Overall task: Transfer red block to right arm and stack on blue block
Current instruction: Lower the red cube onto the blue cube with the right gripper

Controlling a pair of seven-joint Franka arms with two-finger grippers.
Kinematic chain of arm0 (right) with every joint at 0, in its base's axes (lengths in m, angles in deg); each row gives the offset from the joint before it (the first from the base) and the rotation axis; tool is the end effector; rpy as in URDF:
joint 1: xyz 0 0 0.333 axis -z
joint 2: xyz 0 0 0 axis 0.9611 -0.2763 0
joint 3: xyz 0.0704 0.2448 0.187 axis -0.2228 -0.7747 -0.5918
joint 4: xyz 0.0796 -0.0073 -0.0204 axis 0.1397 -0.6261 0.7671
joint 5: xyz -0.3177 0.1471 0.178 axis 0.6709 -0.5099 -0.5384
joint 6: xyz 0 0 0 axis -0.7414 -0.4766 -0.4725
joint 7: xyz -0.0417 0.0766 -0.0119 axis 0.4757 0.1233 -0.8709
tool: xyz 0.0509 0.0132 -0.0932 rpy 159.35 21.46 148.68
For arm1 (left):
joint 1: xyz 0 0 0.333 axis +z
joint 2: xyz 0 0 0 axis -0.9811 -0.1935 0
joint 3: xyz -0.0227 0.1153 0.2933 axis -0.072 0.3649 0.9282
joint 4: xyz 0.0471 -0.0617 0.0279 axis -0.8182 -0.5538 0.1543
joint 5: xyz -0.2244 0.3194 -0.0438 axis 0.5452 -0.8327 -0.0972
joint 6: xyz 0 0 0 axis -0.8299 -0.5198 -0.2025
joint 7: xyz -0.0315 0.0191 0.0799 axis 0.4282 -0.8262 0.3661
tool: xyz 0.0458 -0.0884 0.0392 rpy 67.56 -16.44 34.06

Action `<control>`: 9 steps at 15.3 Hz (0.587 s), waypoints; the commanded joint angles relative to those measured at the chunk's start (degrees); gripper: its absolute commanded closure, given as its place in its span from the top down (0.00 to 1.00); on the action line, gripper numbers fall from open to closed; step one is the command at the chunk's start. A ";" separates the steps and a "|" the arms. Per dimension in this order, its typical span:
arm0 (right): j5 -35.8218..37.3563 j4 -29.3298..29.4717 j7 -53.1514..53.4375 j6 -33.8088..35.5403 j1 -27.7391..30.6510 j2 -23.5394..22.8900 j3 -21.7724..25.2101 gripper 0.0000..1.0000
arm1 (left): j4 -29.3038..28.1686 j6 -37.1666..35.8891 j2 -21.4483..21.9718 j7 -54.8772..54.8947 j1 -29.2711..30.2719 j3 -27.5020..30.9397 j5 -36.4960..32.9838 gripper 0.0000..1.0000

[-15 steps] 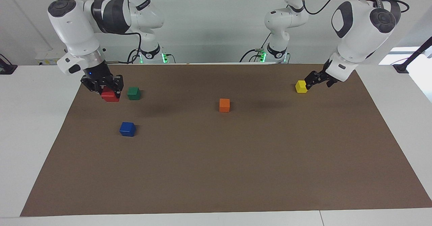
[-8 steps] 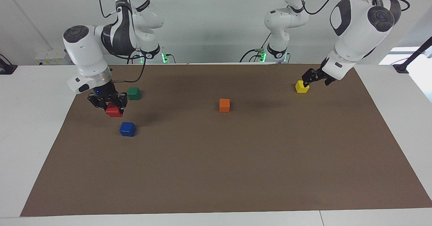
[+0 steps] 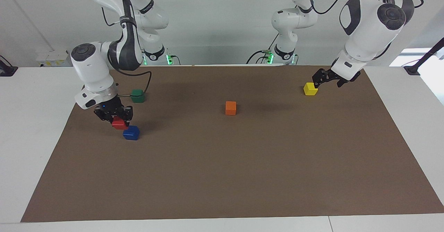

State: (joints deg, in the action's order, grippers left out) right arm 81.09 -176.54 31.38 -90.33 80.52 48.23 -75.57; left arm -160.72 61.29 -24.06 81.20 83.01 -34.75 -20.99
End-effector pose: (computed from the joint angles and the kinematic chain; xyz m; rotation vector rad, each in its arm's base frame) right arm 0.5708 -0.0316 0.3839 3.1260 -0.0522 0.2041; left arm 0.5525 -0.0565 0.5496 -3.1167 0.0669 0.2624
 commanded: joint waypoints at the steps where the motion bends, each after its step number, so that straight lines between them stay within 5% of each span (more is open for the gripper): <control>1: 0.15 -0.31 0.56 -1.86 0.82 -1.36 -0.49 0.00 | 0.77 -0.52 0.03 0.84 -0.65 0.57 -1.17 1.00; 9: 0.15 -1.28 1.88 -2.38 -0.05 -1.19 -0.49 0.00 | 4.02 -2.28 -0.94 1.20 -0.65 1.01 -1.08 1.00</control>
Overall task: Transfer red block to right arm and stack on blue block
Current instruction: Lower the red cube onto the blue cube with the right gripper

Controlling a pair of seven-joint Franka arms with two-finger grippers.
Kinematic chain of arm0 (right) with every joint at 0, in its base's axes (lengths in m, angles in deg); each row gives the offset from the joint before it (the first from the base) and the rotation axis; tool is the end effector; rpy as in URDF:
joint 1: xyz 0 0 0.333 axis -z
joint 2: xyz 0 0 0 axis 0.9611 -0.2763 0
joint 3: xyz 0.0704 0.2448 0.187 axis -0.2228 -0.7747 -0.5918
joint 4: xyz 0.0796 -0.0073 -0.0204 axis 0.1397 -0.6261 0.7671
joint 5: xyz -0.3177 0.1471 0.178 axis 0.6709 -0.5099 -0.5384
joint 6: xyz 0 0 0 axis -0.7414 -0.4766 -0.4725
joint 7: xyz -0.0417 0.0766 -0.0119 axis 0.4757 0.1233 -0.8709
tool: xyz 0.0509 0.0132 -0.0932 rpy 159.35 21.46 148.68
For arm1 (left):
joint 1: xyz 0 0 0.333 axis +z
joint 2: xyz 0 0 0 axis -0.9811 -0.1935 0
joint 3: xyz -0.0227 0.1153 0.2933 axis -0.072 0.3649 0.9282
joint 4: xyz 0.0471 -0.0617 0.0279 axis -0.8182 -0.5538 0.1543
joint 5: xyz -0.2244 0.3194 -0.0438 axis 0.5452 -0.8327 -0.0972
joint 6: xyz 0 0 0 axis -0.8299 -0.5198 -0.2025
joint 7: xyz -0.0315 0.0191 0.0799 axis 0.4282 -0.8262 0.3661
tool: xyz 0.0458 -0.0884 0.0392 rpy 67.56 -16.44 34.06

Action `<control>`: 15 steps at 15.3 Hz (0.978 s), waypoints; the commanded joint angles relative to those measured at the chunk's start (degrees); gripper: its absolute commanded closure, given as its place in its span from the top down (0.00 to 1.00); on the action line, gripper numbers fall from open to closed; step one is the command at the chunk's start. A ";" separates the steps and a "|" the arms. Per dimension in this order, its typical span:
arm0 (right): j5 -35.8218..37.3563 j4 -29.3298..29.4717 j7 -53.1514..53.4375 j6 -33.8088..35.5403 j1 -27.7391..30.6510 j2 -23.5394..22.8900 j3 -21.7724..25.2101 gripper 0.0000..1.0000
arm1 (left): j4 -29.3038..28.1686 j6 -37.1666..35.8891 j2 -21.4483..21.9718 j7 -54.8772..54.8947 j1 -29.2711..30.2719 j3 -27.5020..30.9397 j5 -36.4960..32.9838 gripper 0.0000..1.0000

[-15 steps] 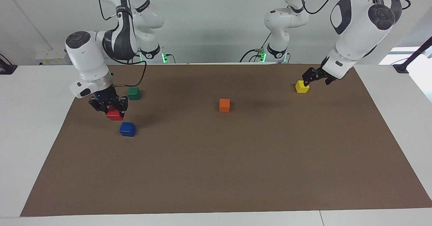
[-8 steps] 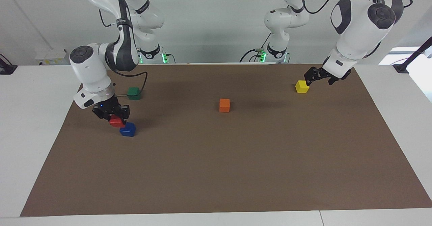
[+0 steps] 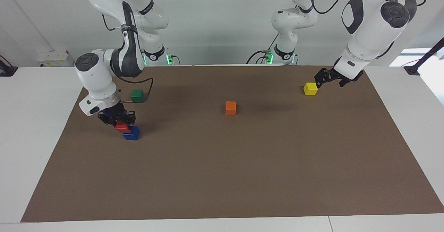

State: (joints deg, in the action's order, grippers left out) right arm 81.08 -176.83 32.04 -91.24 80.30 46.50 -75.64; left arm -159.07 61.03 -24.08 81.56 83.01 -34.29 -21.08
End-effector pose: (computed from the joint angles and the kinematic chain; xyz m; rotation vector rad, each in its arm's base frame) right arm 0.5724 -0.0288 0.3659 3.1315 -0.0626 0.1744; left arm 0.5550 -0.0521 0.5623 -3.1209 0.0641 0.2253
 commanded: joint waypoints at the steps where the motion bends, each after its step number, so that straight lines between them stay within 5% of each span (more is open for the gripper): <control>1: 0.15 -0.99 1.31 -2.00 0.07 0.28 -0.42 0.00 | 2.55 -2.02 -1.10 0.84 -0.65 0.65 -0.98 1.00; 15: 0.15 -1.61 2.37 -4.29 -0.63 -0.96 -0.42 0.00 | 1.68 -6.24 1.80 0.66 -0.12 0.73 -0.98 1.00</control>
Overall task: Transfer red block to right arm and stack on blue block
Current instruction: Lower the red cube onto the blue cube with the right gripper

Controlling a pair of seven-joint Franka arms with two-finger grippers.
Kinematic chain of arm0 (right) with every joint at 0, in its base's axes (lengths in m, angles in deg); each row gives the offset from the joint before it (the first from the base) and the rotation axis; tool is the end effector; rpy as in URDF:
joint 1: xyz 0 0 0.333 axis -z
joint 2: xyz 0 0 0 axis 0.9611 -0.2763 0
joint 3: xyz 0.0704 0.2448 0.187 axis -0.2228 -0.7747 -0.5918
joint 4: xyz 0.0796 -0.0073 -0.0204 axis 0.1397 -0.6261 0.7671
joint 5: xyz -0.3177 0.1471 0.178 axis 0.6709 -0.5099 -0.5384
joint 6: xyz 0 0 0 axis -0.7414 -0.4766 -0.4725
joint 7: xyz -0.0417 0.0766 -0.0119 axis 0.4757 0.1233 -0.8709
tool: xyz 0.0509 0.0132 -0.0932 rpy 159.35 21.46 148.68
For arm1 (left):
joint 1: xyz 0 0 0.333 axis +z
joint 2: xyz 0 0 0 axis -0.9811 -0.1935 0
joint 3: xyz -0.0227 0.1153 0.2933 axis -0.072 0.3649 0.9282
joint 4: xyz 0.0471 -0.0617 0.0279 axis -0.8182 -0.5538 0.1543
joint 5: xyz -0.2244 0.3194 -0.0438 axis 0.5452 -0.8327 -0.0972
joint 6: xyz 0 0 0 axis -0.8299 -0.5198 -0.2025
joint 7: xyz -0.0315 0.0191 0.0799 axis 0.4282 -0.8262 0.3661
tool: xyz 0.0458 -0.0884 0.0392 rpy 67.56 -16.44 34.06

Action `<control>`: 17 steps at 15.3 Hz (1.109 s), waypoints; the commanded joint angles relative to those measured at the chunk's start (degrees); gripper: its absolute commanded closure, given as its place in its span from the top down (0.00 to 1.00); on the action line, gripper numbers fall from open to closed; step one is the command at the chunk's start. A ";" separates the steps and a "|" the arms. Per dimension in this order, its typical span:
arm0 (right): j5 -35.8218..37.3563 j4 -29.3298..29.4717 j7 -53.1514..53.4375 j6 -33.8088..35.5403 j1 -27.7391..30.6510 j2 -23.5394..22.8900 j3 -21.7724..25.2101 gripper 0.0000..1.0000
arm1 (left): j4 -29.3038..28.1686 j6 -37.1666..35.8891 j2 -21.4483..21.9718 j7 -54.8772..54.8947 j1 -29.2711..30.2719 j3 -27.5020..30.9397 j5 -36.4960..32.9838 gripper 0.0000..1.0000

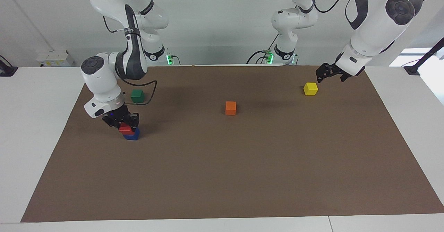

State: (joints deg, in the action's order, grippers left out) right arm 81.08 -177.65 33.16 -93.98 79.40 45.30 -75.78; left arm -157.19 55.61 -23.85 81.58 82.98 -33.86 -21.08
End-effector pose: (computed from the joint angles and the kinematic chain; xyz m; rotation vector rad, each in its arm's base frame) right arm 0.5740 -0.0184 0.3523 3.1343 -0.0648 0.1945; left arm 0.5457 -0.0474 0.5731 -3.1086 0.0530 0.3148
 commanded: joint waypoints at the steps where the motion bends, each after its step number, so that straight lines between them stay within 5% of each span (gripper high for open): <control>1: 0.15 -0.79 1.24 -1.55 0.45 0.15 -0.28 0.00 | -0.73 0.14 1.66 0.73 -0.09 0.30 -0.98 1.00; 15: 0.15 -1.66 1.07 -1.46 0.80 0.50 -0.28 0.00 | -0.30 2.17 2.02 0.55 -0.18 0.04 -1.07 1.00; 17: 0.15 -1.58 1.07 -1.29 0.80 0.50 -0.28 0.20 | -0.39 2.08 2.02 0.55 -0.18 0.04 -1.07 1.00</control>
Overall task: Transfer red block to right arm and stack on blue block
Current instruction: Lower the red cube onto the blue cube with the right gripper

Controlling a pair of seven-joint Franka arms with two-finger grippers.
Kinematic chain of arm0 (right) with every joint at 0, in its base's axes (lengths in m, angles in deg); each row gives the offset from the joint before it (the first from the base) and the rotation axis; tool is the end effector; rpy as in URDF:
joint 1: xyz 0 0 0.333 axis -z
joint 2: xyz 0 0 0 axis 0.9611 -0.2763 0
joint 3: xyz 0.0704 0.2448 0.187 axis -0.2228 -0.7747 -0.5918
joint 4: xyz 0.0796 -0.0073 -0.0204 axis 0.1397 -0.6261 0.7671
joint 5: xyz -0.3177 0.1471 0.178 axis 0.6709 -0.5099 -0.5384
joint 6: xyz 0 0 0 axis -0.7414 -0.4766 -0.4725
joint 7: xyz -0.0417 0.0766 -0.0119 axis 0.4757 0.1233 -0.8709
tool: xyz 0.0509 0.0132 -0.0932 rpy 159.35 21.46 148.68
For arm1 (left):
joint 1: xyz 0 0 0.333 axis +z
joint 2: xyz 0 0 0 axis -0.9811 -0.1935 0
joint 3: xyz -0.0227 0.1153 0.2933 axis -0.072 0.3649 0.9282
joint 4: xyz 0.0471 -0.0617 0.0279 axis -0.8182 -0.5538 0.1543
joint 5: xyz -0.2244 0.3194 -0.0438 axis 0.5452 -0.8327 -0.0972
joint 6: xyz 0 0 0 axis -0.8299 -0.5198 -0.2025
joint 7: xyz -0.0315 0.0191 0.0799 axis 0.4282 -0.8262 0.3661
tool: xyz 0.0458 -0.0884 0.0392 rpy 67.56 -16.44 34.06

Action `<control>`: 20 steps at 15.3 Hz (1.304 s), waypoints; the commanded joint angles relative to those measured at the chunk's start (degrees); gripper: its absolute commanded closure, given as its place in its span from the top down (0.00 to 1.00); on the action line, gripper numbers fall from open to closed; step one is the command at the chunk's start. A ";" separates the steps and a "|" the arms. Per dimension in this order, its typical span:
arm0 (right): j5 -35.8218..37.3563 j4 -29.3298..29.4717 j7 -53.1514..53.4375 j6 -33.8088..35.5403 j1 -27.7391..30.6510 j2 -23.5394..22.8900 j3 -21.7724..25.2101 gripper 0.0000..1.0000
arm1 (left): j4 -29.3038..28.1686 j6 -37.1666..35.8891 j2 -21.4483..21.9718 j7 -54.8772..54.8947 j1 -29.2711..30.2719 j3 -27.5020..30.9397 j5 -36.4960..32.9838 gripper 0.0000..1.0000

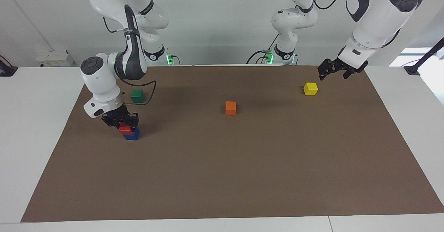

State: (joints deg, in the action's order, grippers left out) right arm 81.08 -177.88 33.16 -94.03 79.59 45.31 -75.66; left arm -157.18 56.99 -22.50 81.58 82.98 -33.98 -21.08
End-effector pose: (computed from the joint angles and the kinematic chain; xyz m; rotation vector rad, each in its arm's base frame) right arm 0.5728 -0.0215 0.3507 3.1338 -0.0732 0.1898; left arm 0.5427 -0.0493 0.5875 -3.1148 0.0558 0.2405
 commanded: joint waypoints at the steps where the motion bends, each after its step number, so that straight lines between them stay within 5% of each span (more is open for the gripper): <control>1: 0.15 -1.34 1.07 -1.23 0.60 0.50 -0.40 0.30 | -0.48 0.70 0.75 0.46 -0.18 0.15 -1.07 1.00; 6: 0.15 -1.34 0.98 -1.06 0.69 0.50 -0.40 0.80 | -0.22 0.96 0.75 0.37 -0.09 0.59 -0.89 1.00; 9: 0.15 -1.26 0.89 -0.88 0.69 0.50 -0.40 0.96 | -0.30 0.88 0.66 0.29 -0.26 0.51 -0.89 1.00; 13: 0.06 -0.03 0.98 2.01 0.87 0.50 -0.40 1.00 | -0.39 0.88 1.10 0.29 -0.09 0.51 -0.89 1.00; 20: -0.29 8.23 0.72 18.69 0.17 4.01 -0.40 1.00 | -0.83 0.70 1.54 0.29 -0.09 0.51 -0.89 1.00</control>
State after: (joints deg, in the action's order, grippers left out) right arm 81.07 -171.96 33.16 -80.39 79.62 47.33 -75.61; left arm -157.18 57.16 -21.96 81.58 82.98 -33.64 -21.08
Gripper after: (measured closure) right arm 0.000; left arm 0.000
